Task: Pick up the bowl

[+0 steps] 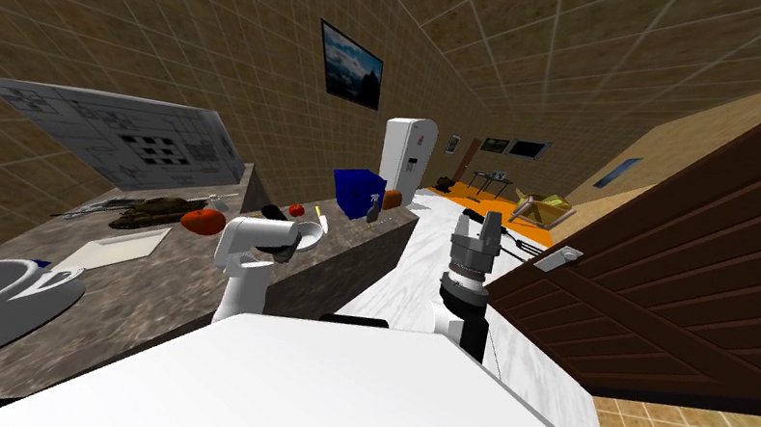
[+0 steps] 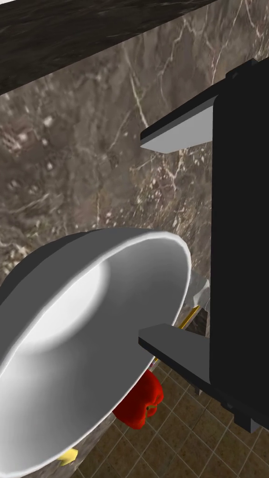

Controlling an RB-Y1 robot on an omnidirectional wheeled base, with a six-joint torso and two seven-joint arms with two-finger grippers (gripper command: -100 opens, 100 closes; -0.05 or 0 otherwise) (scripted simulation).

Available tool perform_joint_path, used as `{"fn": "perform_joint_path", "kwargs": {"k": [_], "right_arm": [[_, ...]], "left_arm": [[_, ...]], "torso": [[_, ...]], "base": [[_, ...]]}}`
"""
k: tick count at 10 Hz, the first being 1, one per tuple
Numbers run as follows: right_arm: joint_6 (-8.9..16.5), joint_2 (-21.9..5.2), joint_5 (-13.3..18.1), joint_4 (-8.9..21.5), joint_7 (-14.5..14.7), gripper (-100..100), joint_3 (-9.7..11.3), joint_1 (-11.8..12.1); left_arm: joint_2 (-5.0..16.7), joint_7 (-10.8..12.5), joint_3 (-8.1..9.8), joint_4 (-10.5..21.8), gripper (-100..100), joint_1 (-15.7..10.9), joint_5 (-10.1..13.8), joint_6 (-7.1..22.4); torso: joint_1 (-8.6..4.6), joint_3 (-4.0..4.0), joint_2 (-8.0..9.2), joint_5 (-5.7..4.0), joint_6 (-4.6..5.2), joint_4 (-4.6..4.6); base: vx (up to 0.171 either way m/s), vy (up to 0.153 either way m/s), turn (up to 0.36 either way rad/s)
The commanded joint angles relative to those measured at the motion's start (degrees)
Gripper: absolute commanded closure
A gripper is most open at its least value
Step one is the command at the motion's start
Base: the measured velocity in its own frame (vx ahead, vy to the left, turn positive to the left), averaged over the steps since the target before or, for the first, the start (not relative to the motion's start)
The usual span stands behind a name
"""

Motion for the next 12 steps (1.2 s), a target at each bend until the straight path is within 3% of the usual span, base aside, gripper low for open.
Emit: {"fn": "perform_joint_path", "kwargs": {"k": [1,2,6,7,8,12], "right_arm": [[0.0,0.0,0.0,0.0,0.0,0,0.0,0.0],[0.0,0.0,0.0,0.0,0.0,0,0.0,0.0],[0.0,0.0,0.0,0.0,0.0,0,0.0,0.0],[0.0,0.0,0.0,0.0,0.0,0,0.0,0.0],[0.0,0.0,0.0,0.0,0.0,0,0.0,0.0],[0.0,0.0,0.0,0.0,0.0,0,0.0,0.0]], "left_arm": [[0.0,0.0,0.00,0.0,0,0.0,0.0,0.0],[0.0,0.3,-0.07,1.6,-100,0.0,0.1,-1.6],[0.1,0.8,-0.22,5.2,-100,0.1,0.3,-5.3],[0.1,0.7,-0.11,4.6,-100,0.0,0.3,-4.5],[0.2,0.7,-0.09,4.8,100,0.0,0.3,-4.7],[0.1,0.7,-0.13,4.8,100,0.0,0.4,-4.7]], "torso": [[0.00,0.00,0.00,0.00,0.00,0.00],[-0.14,0.06,0.10,-0.03,0.00,0.03],[-0.20,0.09,0.15,-0.05,0.01,0.04],[-0.20,0.09,0.15,-0.05,0.01,0.04],[-0.20,0.10,0.16,-0.05,0.01,0.04],[-0.24,0.06,0.11,-0.11,-0.02,0.02]], "base": [[0.000,0.000,0.000],[0.000,0.000,0.000],[0.000,0.000,0.000],[0.000,0.000,0.000],[0.000,0.000,0.000],[0.000,0.000,-0.003]]}}
